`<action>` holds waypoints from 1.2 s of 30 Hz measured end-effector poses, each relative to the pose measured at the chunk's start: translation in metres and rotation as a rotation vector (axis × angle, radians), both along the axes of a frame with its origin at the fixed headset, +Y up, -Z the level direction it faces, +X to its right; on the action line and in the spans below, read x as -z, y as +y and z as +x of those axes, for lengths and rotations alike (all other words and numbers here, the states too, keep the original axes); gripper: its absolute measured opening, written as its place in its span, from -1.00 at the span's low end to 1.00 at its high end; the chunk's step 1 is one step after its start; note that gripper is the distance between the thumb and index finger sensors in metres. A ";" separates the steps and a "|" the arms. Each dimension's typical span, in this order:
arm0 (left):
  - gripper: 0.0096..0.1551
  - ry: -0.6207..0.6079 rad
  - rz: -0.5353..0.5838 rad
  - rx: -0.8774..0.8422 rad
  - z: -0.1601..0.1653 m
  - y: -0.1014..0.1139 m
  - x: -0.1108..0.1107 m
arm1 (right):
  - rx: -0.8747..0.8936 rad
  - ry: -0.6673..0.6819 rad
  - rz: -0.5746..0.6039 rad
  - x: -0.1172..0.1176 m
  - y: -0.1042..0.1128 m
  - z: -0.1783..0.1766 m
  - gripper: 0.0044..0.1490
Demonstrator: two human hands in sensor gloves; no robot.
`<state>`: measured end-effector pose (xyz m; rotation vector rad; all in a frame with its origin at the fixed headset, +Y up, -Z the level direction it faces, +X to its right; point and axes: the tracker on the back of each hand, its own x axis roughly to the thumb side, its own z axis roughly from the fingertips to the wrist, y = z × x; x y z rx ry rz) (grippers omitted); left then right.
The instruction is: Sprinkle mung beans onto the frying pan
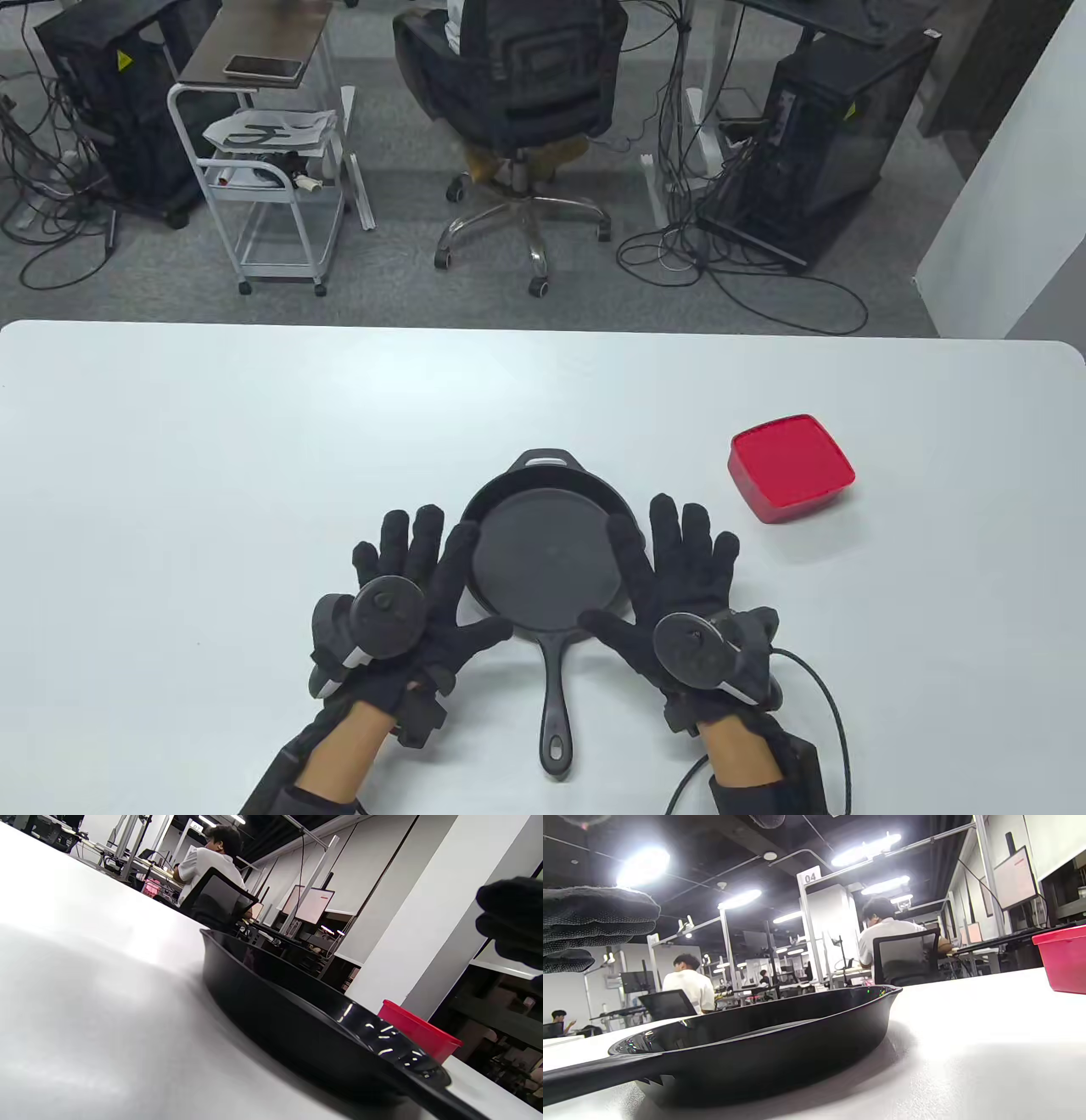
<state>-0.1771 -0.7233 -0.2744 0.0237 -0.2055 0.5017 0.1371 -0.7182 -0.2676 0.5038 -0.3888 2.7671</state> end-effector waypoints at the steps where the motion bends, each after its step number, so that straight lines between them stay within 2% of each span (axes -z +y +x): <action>1: 0.33 -0.002 -0.001 -0.002 0.000 0.000 0.000 | 0.002 0.001 -0.003 0.000 0.000 0.000 0.19; 18: 0.31 -0.017 -0.008 -0.020 0.003 -0.002 -0.001 | -0.014 -0.009 -0.070 0.004 -0.002 0.001 0.17; 25: 0.31 -0.016 -0.024 -0.036 0.002 -0.002 0.000 | -0.009 -0.069 -0.109 0.017 0.002 0.014 0.16; 29: 0.31 -0.018 -0.032 -0.033 0.002 -0.003 0.000 | 0.009 -0.164 -0.150 0.045 0.012 0.038 0.15; 36: 0.29 -0.024 -0.080 -0.024 0.003 -0.009 0.004 | -0.062 -0.373 -0.313 0.121 0.030 0.098 0.18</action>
